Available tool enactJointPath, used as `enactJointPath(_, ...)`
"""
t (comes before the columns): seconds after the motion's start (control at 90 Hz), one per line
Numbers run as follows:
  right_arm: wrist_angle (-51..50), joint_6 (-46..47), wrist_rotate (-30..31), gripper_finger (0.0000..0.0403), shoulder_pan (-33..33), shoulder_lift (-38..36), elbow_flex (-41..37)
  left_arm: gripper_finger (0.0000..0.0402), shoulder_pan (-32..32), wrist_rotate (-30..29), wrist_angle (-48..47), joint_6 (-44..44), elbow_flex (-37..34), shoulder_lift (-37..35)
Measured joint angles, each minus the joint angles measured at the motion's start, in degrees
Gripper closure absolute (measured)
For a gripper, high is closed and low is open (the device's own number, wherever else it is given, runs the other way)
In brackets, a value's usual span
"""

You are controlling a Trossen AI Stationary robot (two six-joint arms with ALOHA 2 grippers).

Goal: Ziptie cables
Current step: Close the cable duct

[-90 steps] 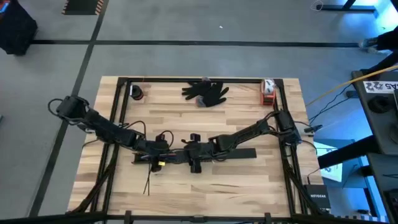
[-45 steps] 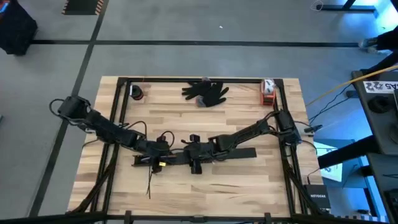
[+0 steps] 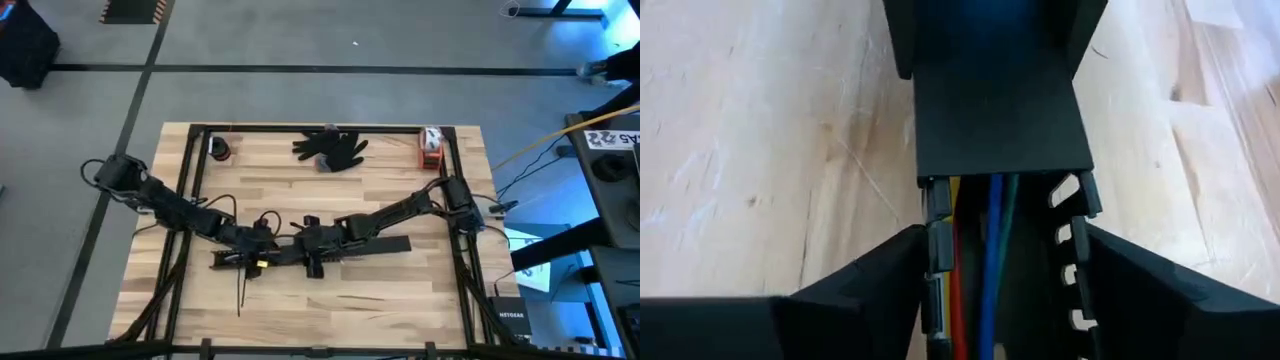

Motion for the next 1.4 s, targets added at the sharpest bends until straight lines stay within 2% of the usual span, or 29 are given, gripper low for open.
enactJointPath(0.267,0.2,0.9,0.9,0.0177,-0.2,0.0,0.0,0.0141,0.0,-0.5,0.9,1.6,0.0,0.0)
enactJointPath(0.556,-0.5,0.7,-0.1,0.0178,-0.3,-0.2,0.0,0.0201,0.0,-3.4,-0.4,-1.6,0.3,1.2)
enactJointPath(0.689,0.6,0.8,-0.1,0.0178,-0.3,-0.2,-0.1,0.0210,0.0,-3.7,0.5,-2.9,0.2,1.6)
enactJointPath(0.833,3.0,1.4,0.4,0.0177,-0.2,0.4,-0.2,0.0197,0.0,-3.5,4.4,-0.7,-0.1,1.9)
enactJointPath(0.933,4.0,1.5,2.5,0.0178,0.0,0.9,-0.2,0.0188,0.0,-3.2,4.2,0.6,-0.1,1.9)
enactJointPath(1.4,5.3,2.0,3.9,0.0177,-0.1,1.5,-0.1,0.0141,0.1,-2.1,5.2,3.5,-0.2,1.9)
